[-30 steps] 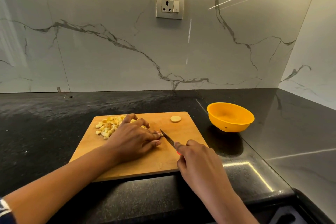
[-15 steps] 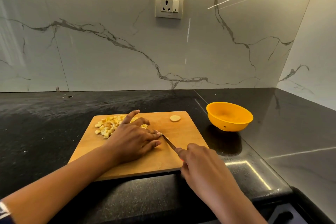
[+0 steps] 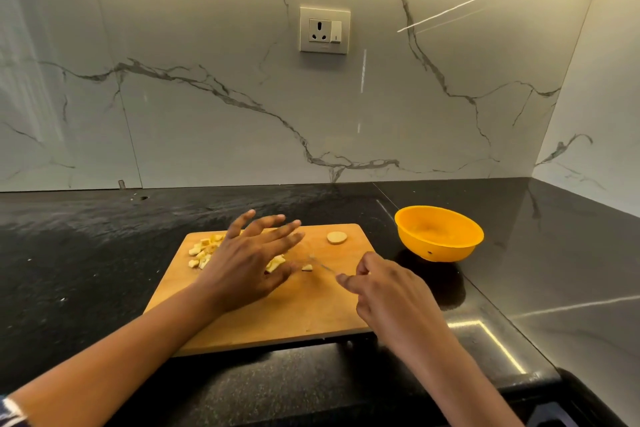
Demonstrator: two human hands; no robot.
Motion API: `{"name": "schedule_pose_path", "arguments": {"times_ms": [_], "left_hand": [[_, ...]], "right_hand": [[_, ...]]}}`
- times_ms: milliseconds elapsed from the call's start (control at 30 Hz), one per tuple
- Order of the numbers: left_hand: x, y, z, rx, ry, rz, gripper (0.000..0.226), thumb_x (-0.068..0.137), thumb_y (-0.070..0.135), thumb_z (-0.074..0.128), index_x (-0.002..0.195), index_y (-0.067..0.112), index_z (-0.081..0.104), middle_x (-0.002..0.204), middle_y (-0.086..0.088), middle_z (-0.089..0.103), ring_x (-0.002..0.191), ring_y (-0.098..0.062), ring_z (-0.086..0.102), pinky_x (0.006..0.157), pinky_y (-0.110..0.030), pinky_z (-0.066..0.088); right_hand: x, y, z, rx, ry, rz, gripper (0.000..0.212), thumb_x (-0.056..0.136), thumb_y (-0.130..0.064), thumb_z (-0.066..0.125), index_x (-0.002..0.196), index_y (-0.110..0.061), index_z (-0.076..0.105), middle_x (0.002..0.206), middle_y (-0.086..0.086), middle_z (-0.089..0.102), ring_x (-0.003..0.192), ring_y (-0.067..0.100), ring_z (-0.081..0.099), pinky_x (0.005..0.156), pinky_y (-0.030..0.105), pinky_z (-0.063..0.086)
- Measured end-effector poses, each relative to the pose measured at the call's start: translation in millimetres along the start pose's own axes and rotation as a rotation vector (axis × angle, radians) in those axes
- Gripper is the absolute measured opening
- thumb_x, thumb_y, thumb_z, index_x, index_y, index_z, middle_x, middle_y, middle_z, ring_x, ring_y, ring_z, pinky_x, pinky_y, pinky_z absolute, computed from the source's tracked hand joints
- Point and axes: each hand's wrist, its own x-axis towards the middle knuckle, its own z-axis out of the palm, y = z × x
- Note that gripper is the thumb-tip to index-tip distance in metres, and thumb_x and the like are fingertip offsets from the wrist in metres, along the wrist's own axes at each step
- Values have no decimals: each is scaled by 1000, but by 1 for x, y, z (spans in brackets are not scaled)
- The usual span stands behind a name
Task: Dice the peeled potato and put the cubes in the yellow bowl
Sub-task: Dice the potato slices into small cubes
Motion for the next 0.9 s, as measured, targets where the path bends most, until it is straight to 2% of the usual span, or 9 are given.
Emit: {"name": "schedule_pose_path", "arguments": {"times_ms": [133,267,300,367,433,567,667,733,900], "left_hand": [[2,3,7,58,-85,139,55,97,61,21,142,34,37,147,11,36,139,-15,26,111,-45,8],[5,-6,4,217,-157,100,59,98,59,12,127,32,56,133,9,54,129,-14,37,109,-46,9],[4,-11,-1,199,-177,50,65,97,61,5,127,32,55,133,11,53,130,-12,33,111,-45,2],[1,-19,-7,103,-146,-37,88,84,72,-15,135,34,46,142,16,39,136,-6,19,113,-42,-16],[-2,-19,-12,54,-166,-90,105,69,77,-29,141,35,35,147,20,26,139,-2,7,112,-41,-22],[5,0,-22,41,-335,80,97,65,80,-28,145,36,4,153,19,4,138,2,-15,104,-30,-31],[15,12,-14,81,-522,205,82,73,73,-13,145,36,-4,155,17,-2,138,-2,-19,95,-26,-38],[17,6,-8,180,-546,213,83,74,71,-13,148,34,-1,157,14,6,142,-6,-10,95,-30,-40],[8,-24,-16,336,-455,120,118,55,72,-42,148,32,17,155,13,14,145,-11,0,100,-40,-37]], "right_hand": [[-2,-2,1,-17,-42,-75,49,100,-18,46,145,-33,36,123,-3,43,105,12,44,83,26,45],[-7,0,-2,-51,1,-82,49,97,-16,51,144,-30,40,122,0,45,105,14,46,82,27,47],[-8,0,-2,-63,18,-88,50,92,-16,60,139,-29,48,117,0,49,99,14,49,77,28,49],[-9,5,2,-61,21,-76,56,62,-16,88,113,-30,70,90,-2,57,73,11,55,52,24,48],[-8,10,8,-63,41,-39,58,41,-15,96,94,-30,76,75,-6,55,57,9,51,39,20,39],[4,11,14,-13,84,71,47,79,-12,74,122,-30,65,98,-3,53,82,11,52,59,23,43],[16,12,17,-11,128,118,45,97,-16,49,140,-30,46,119,-2,44,101,12,46,78,24,43],[20,10,20,2,127,145,45,99,-18,46,142,-30,43,122,-3,42,104,11,45,82,24,43],[17,12,28,-1,106,166,45,100,-20,45,143,-32,40,122,-5,40,104,9,43,83,22,42]]}}
